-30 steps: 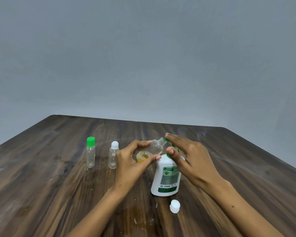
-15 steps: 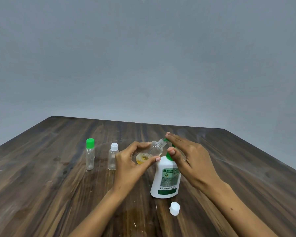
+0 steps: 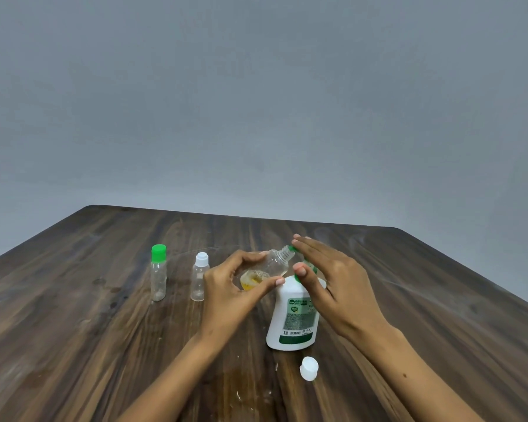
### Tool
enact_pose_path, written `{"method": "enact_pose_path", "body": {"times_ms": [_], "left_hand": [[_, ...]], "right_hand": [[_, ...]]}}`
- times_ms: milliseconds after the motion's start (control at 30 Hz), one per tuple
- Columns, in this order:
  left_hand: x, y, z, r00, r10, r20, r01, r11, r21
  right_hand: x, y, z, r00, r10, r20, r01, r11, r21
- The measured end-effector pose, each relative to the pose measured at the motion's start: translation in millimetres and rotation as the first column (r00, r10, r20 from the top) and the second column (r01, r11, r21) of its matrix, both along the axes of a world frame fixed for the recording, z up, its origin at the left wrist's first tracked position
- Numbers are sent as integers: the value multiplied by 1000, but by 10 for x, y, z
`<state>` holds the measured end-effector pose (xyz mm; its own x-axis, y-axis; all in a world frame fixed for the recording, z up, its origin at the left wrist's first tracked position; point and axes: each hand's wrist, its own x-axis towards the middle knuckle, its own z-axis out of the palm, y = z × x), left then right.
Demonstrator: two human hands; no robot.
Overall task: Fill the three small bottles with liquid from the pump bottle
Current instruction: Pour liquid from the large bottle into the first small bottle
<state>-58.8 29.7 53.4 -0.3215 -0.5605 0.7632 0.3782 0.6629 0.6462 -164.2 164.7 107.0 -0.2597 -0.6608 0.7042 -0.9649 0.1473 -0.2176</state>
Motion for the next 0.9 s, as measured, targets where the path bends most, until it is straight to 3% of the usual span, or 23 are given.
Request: {"method": "enact_pose_path", "body": {"times_ms": [633,900], "left_hand": [[2,8,3,1000,14,2,-14,1000,-7],[14,24,21,1000,-9,-1,9,1000,7]], "right_hand": [[-16,-23,6,999,23,46,-21,998,-55],[22,-22,-19,1000,-18,23,18,1000,16]]}}
